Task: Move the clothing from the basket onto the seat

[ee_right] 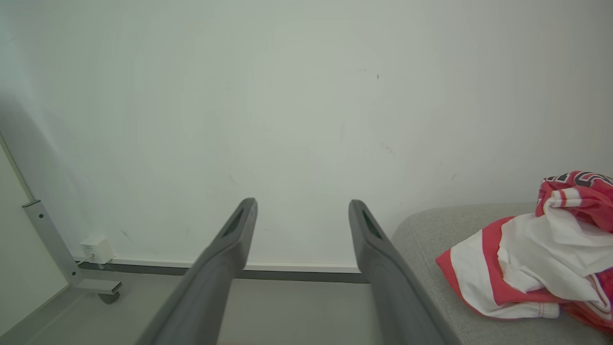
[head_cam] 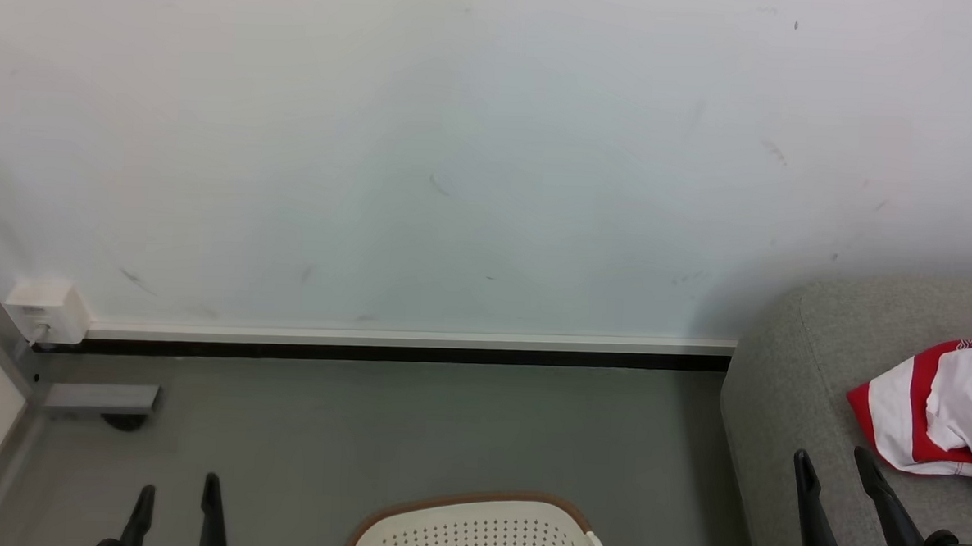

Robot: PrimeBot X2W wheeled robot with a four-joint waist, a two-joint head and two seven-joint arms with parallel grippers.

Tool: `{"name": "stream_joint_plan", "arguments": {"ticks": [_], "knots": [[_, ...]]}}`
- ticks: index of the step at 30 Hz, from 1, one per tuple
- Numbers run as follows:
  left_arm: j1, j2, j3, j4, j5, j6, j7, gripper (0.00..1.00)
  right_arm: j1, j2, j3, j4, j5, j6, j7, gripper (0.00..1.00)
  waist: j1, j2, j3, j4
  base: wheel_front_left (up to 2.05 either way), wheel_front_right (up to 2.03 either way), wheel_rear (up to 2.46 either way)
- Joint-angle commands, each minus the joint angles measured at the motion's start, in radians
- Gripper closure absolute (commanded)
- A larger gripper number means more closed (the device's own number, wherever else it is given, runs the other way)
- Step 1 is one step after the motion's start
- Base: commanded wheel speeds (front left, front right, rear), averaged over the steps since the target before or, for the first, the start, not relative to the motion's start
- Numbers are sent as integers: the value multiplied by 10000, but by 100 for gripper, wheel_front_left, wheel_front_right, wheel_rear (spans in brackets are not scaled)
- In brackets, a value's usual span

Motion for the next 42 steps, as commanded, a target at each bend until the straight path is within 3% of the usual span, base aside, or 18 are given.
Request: {"name": "stream_joint_plan", "arguments": {"ticks": [1, 2, 3, 6, 42], "knots": [[-52, -23, 48, 39, 181, -19, -3, 0, -39, -5, -5, 34, 90, -23, -32, 0, -1, 0, 0, -4, 0, 0, 0], [-61, -42, 70, 43, 186, -71, -3, 0, -55, 2, 4, 35, 93, -23, -32, 0, -1, 0, -2, -9, 0, 0, 0], [-9, -60, 46, 11, 70, -58, 2, 100, -7, 2, 20, 8, 3, 0, 1, 100, 0, 0, -4, -10, 0, 0, 0], [95, -173, 15, 265, 34, -57, 25, 100, 136, 64, 63, 216, 28, 2, 35, 100, 0, 0, -5, -12, 0, 0, 0], [-664, -281, 261, 92, -5794, -723, 1624, 100, -437, 478, -961, 361, 5254, -5, 1622, 100, 0, 0, 226, 55, 0, 0, 0]]}}
